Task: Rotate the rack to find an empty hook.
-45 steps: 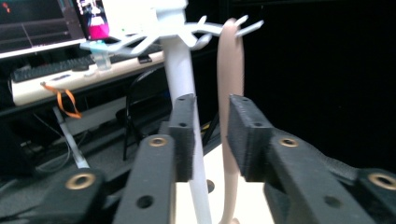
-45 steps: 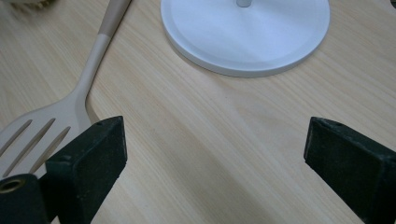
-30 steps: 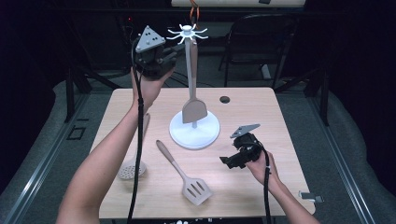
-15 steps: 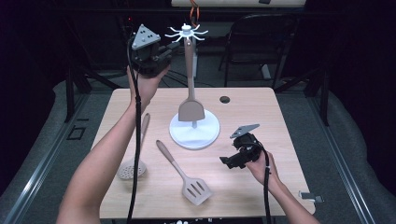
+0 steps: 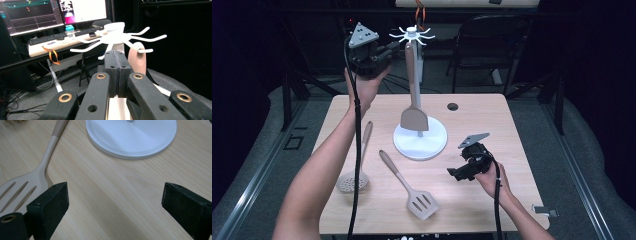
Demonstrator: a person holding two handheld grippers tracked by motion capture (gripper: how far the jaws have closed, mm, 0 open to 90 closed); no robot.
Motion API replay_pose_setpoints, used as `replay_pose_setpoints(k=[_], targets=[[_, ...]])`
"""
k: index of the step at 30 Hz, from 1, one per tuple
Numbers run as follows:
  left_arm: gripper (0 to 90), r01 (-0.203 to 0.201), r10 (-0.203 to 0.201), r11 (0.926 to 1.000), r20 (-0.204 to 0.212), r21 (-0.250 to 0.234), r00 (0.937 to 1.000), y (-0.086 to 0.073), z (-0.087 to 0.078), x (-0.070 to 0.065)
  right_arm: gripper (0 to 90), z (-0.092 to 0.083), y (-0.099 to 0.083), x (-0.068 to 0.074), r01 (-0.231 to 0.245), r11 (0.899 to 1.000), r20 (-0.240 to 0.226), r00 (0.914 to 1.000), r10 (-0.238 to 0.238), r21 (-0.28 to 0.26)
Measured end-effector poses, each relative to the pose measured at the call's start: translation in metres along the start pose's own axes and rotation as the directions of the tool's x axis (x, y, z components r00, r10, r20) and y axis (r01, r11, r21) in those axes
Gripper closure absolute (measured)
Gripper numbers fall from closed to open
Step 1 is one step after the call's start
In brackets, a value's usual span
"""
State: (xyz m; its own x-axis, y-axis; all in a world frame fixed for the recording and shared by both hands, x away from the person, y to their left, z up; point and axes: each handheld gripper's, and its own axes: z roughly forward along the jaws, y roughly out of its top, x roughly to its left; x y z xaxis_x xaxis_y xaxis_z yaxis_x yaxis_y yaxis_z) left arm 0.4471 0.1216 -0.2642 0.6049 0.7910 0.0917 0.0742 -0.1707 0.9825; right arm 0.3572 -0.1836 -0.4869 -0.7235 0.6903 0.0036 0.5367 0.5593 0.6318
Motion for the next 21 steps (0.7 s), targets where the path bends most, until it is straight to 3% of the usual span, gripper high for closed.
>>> replay_pose_setpoints(k=[19,21], targets=[[89.7,0.015,-0.015,0.9999,-0.02,0.007,0.9997,-0.0002,0.0032,0.0092,6.8,0.0004,0.0,-0.0003,0.007,1.0,0.001,1.0,-0.007,0.01],[86.3,0.021,-0.021,0.9998,-0.016,0.003,0.9997,-0.0012,-0.0005,0.0101,6.8,0.0,-0.0002,-0.0002,0.005,1.0,0.0,1.0,-0.005,0.005]])
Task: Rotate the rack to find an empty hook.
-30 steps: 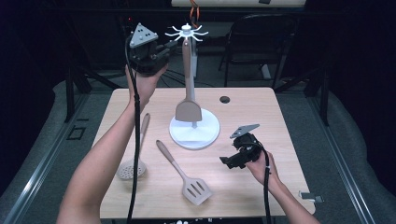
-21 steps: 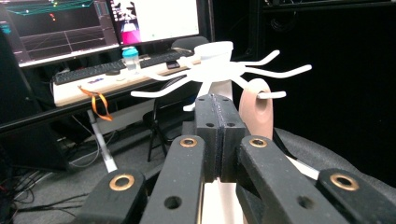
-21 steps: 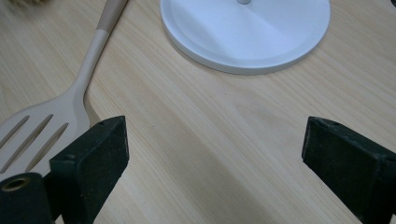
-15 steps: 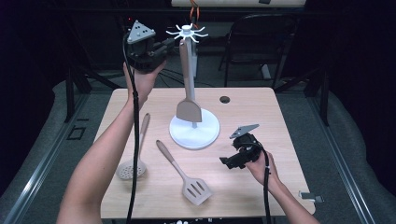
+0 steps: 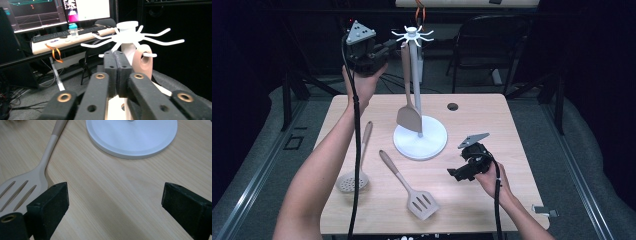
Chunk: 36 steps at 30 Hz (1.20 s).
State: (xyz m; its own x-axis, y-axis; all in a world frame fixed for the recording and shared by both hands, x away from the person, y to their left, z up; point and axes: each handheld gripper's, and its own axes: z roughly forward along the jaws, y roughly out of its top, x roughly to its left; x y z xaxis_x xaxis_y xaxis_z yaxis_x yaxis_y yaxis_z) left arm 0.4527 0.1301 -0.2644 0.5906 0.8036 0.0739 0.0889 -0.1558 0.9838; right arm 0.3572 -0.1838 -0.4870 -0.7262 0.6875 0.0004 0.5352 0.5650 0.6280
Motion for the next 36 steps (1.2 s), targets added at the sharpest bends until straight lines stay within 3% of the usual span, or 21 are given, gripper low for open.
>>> replay_pose_setpoints(k=[12,15,21,26,29,36], targets=[[39.5,0.041,-0.042,0.9978,0.016,0.052,0.999,-0.015,-0.022,0.006,6.8,0.001,0.001,0.002,0.005,1.0,-0.004,1.0,-0.005,0.002],[29.0,0.052,-0.054,0.9959,0.024,0.073,0.9982,-0.024,-0.028,0.006,6.8,0.001,0.001,0.003,0.002,1.0,-0.003,1.0,-0.002,0.001],[21.3,0.061,-0.065,0.9913,0.032,0.116,0.9974,-0.046,-0.036,0.005,6.8,0.002,0.001,0.002,0.004,1.0,-0.006,1.0,-0.004,0.01],[16.7,0.063,-0.073,0.9831,0.052,0.172,0.996,-0.077,-0.042,0.002,6.8,0.003,0.001,0.004,0.006,1.0,-0.011,0.9999,-0.006,0.013],[15.7,0.071,-0.083,0.9798,0.057,0.187,0.9949,-0.087,-0.044,0.002,6.8,0.004,0.001,0.004,0.005,1.0,-0.014,0.9999,-0.005,0.014],[12.8,0.091,-0.118,0.9567,0.085,0.276,0.9893,-0.13,-0.054,-0.007,7.1,0.006,0.001,0.005,0.008,1.0,-0.015,0.9999,-0.007,0.014]])
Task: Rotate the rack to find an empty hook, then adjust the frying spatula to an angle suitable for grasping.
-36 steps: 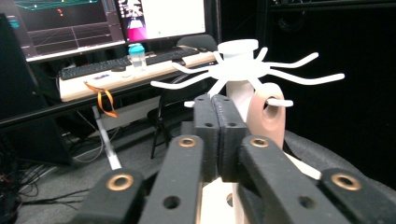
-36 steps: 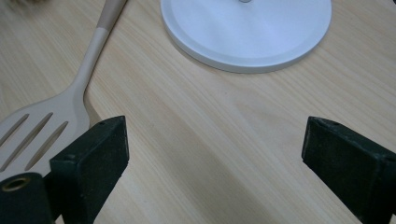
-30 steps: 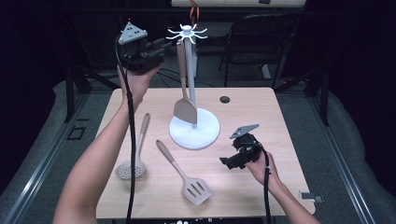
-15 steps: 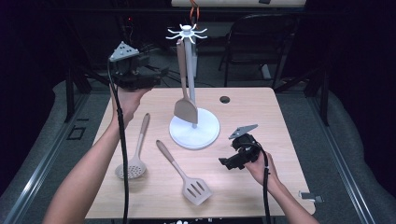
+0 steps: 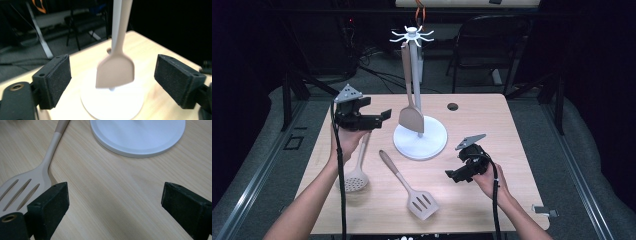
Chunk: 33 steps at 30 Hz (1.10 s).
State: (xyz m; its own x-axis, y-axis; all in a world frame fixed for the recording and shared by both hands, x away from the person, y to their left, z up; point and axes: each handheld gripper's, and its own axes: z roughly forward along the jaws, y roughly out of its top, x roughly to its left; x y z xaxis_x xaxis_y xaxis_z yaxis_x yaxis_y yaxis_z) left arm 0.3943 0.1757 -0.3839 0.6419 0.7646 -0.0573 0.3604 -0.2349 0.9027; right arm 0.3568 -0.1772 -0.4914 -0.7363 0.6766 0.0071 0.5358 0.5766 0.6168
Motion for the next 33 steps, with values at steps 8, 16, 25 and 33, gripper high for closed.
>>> replay_pose_setpoints(k=[8,16,25,33], targets=[[7.3,0.034,-0.039,0.9949,0.05,0.095,0.998,-0.041,0.008,-0.011,7.1,0.004,0.0,0.002,-0.005,1.0,-0.011,0.9999,0.005,0.015],[3.6,0.084,-0.09,0.9828,0.026,0.164,0.9956,-0.076,0.013,-0.005,10.0,0.005,0.0,0.006,0.005,1.0,-0.001,1.0,-0.005,0.008],[2.4,0.104,-0.109,0.9749,0.015,0.197,0.9939,-0.096,0.015,-0.013,50.1,0.009,0.003,0.022,0.073,0.996,0.015,0.9972,-0.073,0.044],[3.6,0.136,-0.138,0.9634,-0.008,0.231,0.9904,-0.102,0.022,-0.012,89.6,0.012,0.007,0.048,0.137,0.99,-0.044,0.9898,-0.136,0.024]])
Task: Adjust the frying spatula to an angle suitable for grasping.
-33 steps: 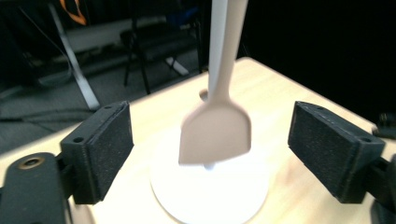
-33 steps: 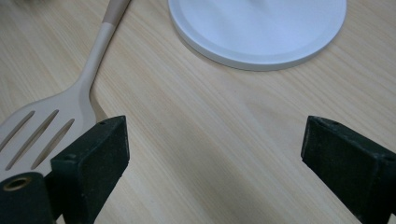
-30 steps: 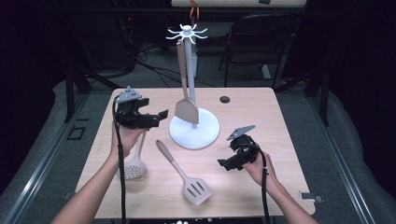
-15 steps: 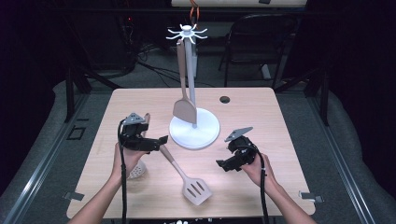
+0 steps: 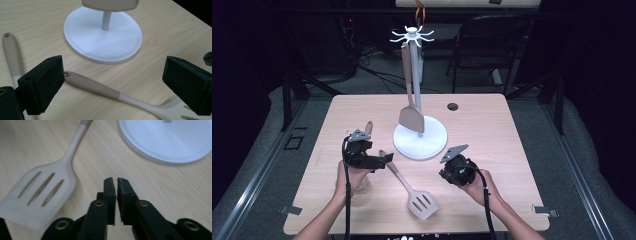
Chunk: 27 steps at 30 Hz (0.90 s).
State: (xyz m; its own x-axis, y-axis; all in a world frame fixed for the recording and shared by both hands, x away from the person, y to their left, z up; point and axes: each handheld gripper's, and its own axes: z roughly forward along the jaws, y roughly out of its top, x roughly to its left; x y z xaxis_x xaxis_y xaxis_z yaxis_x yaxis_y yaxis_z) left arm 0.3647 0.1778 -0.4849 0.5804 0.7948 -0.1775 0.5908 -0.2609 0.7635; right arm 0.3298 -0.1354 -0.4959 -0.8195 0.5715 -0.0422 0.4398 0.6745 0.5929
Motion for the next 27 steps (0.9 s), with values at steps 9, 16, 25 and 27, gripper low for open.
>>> replay_pose_setpoints(k=[9,16,25,27], targets=[[3.7,-0.005,0.006,0.9988,-0.013,0.048,0.9999,-0.007,0.01,-0.004,90.0,0.013,0.008,0.044,0.087,0.996,-0.175,0.9812,-0.081,0.023],[3.9,0.008,-0.006,0.9945,-0.022,0.105,0.9997,-0.01,0.017,-0.004,90.0,0.025,0.008,0.059,0.118,0.99,-0.239,0.966,-0.098,0.073],[4.6,0.021,-0.018,0.9879,-0.018,0.154,0.9997,-0.016,0.025,-0.008,90.0,0.042,0.002,0.067,0.119,0.98,-0.263,0.9619,-0.074,0.162],[4.9,0.022,-0.021,0.9845,-0.011,0.174,0.9997,-0.019,0.029,-0.011,90.0,0.052,-0.001,0.07,0.113,0.971,-0.255,0.9653,-0.056,0.212]])
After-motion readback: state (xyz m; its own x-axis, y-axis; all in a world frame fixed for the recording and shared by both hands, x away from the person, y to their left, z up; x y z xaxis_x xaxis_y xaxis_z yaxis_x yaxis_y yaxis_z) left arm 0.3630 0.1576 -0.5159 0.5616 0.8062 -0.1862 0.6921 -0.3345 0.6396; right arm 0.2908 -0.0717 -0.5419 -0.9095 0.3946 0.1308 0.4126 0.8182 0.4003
